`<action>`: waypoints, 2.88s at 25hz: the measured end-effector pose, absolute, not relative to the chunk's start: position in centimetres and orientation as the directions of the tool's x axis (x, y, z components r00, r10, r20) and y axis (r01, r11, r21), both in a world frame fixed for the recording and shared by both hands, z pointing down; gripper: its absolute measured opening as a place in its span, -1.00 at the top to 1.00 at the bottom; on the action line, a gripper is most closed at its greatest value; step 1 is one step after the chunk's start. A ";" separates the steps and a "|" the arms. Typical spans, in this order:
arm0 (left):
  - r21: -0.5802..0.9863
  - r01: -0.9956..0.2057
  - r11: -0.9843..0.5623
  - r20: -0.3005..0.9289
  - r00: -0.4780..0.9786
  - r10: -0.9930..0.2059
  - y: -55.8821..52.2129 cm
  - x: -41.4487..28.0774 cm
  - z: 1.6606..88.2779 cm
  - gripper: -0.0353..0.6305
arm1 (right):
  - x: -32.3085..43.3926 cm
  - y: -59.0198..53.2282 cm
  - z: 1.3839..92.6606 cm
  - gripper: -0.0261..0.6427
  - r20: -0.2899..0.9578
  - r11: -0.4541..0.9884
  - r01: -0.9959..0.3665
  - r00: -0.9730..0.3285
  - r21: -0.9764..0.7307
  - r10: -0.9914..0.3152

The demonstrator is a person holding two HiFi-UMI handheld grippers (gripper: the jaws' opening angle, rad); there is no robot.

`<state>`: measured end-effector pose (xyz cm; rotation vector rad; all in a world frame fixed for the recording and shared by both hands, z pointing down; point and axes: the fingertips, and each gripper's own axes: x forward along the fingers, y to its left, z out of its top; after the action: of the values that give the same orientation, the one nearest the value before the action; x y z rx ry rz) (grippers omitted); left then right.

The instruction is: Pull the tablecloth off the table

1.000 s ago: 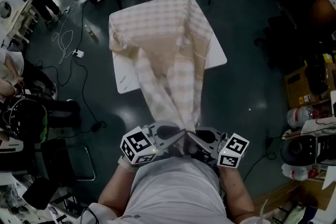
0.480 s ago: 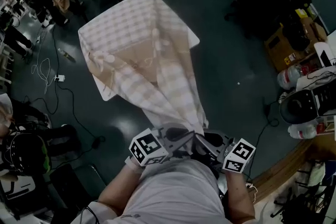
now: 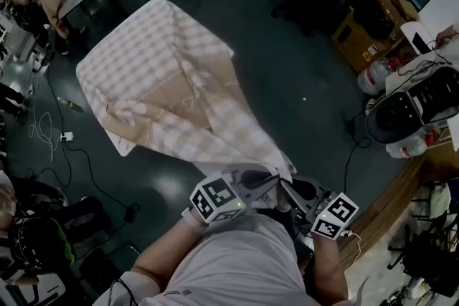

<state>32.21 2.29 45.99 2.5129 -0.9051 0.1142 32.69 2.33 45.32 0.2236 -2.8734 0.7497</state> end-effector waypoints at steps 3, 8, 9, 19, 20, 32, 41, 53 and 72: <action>0.342 -0.619 -0.707 0.262 0.785 -0.561 0.6 34.3 46.1 0.86 | 34.8 0.7 45.3 0.84 0.231 0.870 -0.264 -0.956 -0.417 -0.180; 0.328 -0.554 -0.765 0.270 0.831 -0.486 -2.2 38.6 45.9 0.86 | 39.0 -2.0 45.2 0.83 0.248 0.838 -0.387 -0.918 -0.384 -0.309; 0.329 -0.538 -0.776 0.265 0.842 -0.470 -2.7 39.5 45.9 0.86 | 40.0 -2.5 45.1 0.84 0.248 0.828 -0.411 -0.908 -0.381 -0.337; 0.319 -0.385 -0.866 0.233 0.918 -0.322 -6.2 47.8 44.8 0.86 | 48.2 -5.9 43.9 0.84 0.250 0.737 -0.600 -0.800 -0.311 -0.545; 0.318 -0.368 -0.874 0.228 0.924 -0.306 -6.4 48.7 44.6 0.86 | 49.1 -6.1 43.7 0.83 0.246 0.724 -0.618 -0.786 -0.307 -0.567; 0.287 -0.229 -0.930 0.099 0.973 -0.209 -8.8 55.7 39.5 0.86 | 56.1 -8.3 38.3 0.84 0.182 0.622 -0.760 -0.649 -0.186 -0.739; 0.120 -0.351 -0.929 -0.013 0.935 -0.355 -12.6 54.1 32.3 0.86 | 54.6 -12.3 30.3 0.83 0.011 0.673 -0.739 -0.673 -0.034 -0.739; 0.063 -0.540 -0.839 -0.100 0.833 -0.544 -14.9 45.8 28.1 0.86 | 44.8 -14.8 24.7 0.83 -0.060 0.790 -0.599 -0.800 0.131 -0.596; -0.027 -0.876 -0.482 -0.142 0.481 -0.865 -9.1 26.0 25.0 0.86 | 30.5 -11.7 19.8 0.83 -0.175 0.924 -0.343 -0.933 0.170 -0.314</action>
<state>25.95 -9.11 24.98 2.7847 -1.6414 -0.1770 30.49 -11.72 19.83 0.5533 -3.2225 -0.3274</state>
